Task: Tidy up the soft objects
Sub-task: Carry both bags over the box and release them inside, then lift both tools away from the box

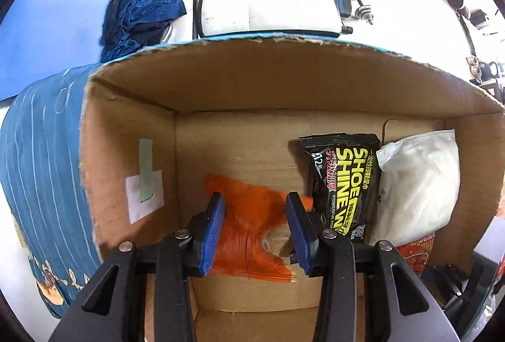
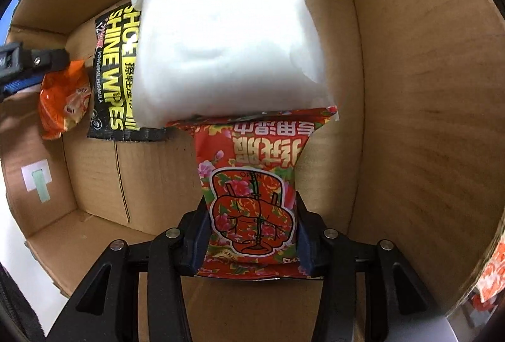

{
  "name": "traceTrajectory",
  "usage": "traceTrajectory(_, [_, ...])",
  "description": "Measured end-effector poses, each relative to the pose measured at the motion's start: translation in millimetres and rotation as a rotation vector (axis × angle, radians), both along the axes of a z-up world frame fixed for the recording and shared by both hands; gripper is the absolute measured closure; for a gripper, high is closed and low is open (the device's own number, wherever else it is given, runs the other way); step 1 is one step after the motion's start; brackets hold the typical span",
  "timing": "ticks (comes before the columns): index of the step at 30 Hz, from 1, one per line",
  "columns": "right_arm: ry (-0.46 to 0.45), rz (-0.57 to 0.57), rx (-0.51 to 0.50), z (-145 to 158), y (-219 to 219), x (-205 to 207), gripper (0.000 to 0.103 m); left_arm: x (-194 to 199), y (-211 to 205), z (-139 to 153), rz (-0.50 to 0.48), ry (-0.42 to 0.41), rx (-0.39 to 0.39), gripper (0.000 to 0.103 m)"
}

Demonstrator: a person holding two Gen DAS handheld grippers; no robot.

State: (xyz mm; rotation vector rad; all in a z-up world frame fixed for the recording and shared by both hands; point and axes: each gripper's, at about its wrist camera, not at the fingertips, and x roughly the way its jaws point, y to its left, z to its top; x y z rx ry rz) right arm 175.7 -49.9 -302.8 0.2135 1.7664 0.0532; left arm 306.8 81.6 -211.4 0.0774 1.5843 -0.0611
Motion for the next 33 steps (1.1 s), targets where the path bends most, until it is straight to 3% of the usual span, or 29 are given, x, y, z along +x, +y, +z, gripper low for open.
traceTrajectory(3, [-0.009, -0.007, 0.004, 4, -3, 1, 0.050, 5, 4, 3, 0.015, -0.008, -0.005, 0.065])
traceTrajectory(9, [-0.042, -0.025, 0.077, 27, 2, -4, 0.024, -8, 14, 34, 0.069, -0.059, -0.030, 0.064])
traceTrajectory(17, [-0.171, 0.021, -0.004, 84, 23, -24, 0.000, -53, 29, 76, 0.101, -0.140, -0.052, 0.045])
traceTrajectory(19, [-0.209, 0.016, -0.027, 95, 21, -26, 0.000, -68, 32, 83, 0.109, -0.158, -0.058, 0.026])
traceTrajectory(22, [-0.259, 0.006, -0.057, 112, 17, -38, 0.000, -91, 33, 92, 0.116, -0.186, -0.050, 0.007])
traceTrajectory(33, [-0.371, 0.026, -0.083, 160, 9, -78, 0.000, -160, 25, 121, 0.131, -0.276, -0.056, 0.005])
